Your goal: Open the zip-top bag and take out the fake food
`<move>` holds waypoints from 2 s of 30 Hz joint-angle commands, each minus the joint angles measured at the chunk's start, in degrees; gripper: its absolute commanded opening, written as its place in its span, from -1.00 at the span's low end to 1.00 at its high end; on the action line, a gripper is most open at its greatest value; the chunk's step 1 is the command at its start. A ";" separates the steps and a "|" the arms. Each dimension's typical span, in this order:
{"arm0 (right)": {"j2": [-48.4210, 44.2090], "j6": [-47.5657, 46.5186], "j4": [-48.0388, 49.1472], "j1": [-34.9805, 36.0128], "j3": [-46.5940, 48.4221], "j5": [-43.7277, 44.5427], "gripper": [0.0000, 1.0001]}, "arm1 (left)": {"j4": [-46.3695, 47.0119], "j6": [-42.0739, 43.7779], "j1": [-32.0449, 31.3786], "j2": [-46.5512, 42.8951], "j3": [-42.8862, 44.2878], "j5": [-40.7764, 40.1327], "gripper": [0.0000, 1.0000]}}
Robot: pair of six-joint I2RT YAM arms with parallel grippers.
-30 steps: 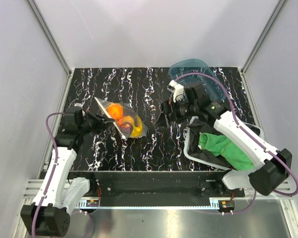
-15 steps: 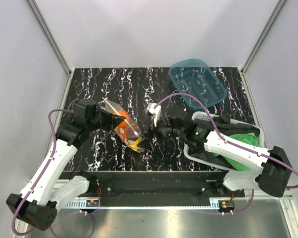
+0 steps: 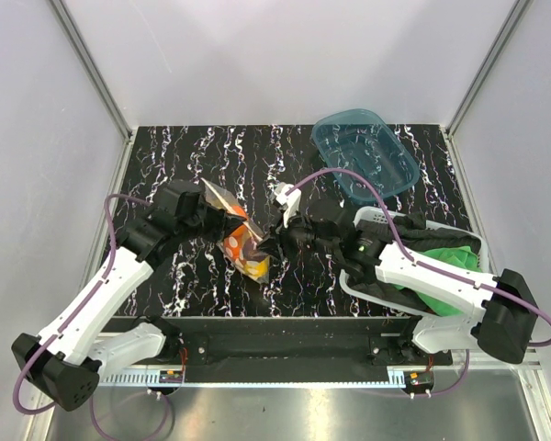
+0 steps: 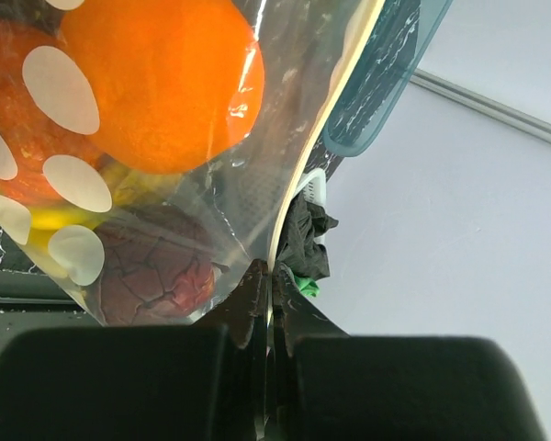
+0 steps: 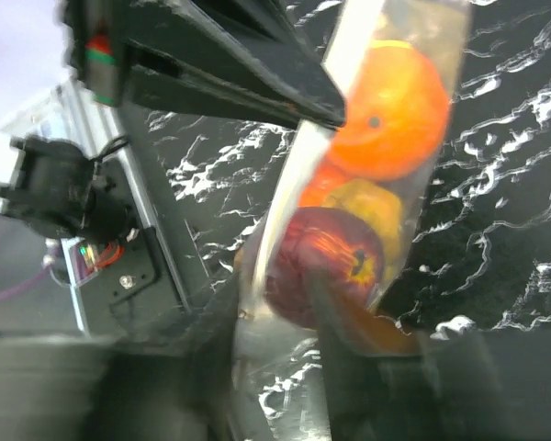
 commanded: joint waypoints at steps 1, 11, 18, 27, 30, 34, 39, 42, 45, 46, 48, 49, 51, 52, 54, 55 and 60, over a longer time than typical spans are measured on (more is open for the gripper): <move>-0.04 -0.51 0.00 0.46 2.65 4.90 -0.55 | 4.20 3.83 -0.72 -0.54 3.34 -2.69 -1.00; -2.32 -3.58 -6.59 -7.62 3.00 -7.53 -1.00 | 7.10 40.73 -0.72 -5.03 2.28 0.64 0.35; 1.62 -12.02 -18.36 -12.90 10.55 -21.01 -1.00 | 7.11 71.58 -1.24 2.35 13.07 16.01 0.34; 5.15 -12.55 -24.35 -15.28 14.78 -31.57 -1.00 | 5.18 103.58 -1.77 5.61 17.05 26.46 0.43; 5.41 -12.11 -24.79 -15.71 15.04 -32.01 -1.00 | -0.07 105.80 -1.86 10.08 18.89 34.27 0.42; 5.85 -11.41 -24.70 -16.51 15.66 -32.71 -1.00 | -3.70 106.07 -1.86 15.10 18.81 40.90 0.40; 6.99 -10.18 -24.53 -16.86 16.54 -33.94 -1.00 | -3.27 107.12 -2.03 14.93 16.00 42.14 0.36; 7.52 -9.65 -24.26 -17.21 16.89 -34.21 -1.00 | -3.35 106.86 -2.03 14.75 14.77 42.84 0.29; 7.26 -7.29 -23.21 -17.48 16.72 -33.95 -1.00 | -3.35 106.42 -2.03 14.93 13.36 41.44 -0.15; 7.17 -6.84 -22.95 -17.74 16.45 -33.86 -1.00 | -3.35 106.07 -2.03 15.01 13.01 40.91 -0.29; 6.56 -5.44 -21.81 -17.91 16.19 -33.33 -0.95 | -3.35 105.45 -2.03 15.37 12.57 40.20 -0.53; 6.29 -5.08 -21.37 -18.09 15.75 -33.42 -0.92 | -3.27 105.37 -2.03 15.28 12.22 40.46 -0.58; 5.59 -3.77 -20.14 -18.70 15.31 -33.33 -0.69 | -3.18 105.02 -2.03 14.76 12.12 39.59 -0.86; 5.50 -3.33 -20.22 -18.88 15.14 -32.98 -0.47 | -3.18 104.75 -2.03 14.66 12.21 38.37 -0.94; 4.89 -2.10 -20.13 -19.58 14.78 -32.28 0.19 | -2.83 103.87 -1.95 13.44 12.39 37.22 -1.00; 4.45 -1.92 -20.13 -19.93 13.82 -32.27 0.38 | -2.04 103.35 -1.95 12.91 12.30 36.34 -1.00; -0.56 -0.86 -17.59 -20.46 8.37 -30.25 0.74 | 0.95 99.75 -1.68 10.19 11.60 37.04 -1.00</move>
